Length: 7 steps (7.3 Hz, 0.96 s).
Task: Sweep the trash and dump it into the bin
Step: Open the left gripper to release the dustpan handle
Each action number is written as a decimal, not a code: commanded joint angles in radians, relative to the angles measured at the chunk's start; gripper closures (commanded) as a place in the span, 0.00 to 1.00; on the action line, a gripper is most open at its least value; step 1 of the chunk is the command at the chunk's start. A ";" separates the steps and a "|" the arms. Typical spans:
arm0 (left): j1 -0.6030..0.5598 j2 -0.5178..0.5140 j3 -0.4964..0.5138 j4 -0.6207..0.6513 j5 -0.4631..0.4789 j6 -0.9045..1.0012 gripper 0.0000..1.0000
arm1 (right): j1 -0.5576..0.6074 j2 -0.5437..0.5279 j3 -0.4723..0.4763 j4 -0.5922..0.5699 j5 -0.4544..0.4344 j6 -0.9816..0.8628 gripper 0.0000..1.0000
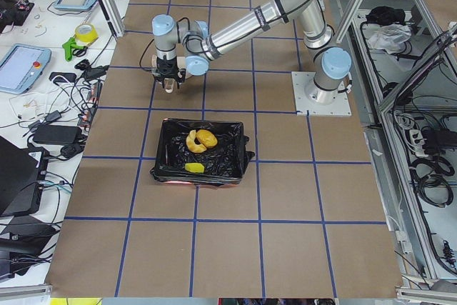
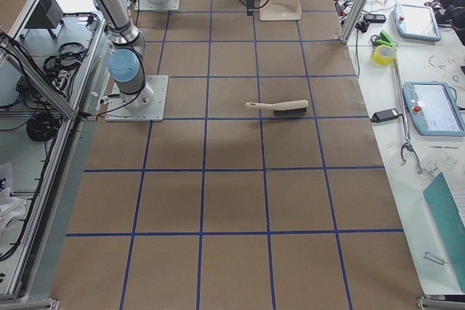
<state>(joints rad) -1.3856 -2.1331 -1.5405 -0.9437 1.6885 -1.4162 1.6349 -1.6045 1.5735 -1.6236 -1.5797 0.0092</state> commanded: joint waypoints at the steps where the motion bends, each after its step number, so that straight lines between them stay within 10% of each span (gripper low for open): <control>1: -0.003 0.039 0.000 -0.006 -0.004 0.000 0.18 | -0.001 0.000 0.000 -0.004 -0.002 -0.002 0.00; 7: -0.091 0.321 -0.018 -0.087 -0.021 0.531 0.00 | -0.001 0.000 0.003 -0.005 0.000 -0.002 0.00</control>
<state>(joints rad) -1.4616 -1.8682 -1.5466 -1.0158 1.6700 -0.9809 1.6337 -1.6046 1.5754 -1.6275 -1.5810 0.0079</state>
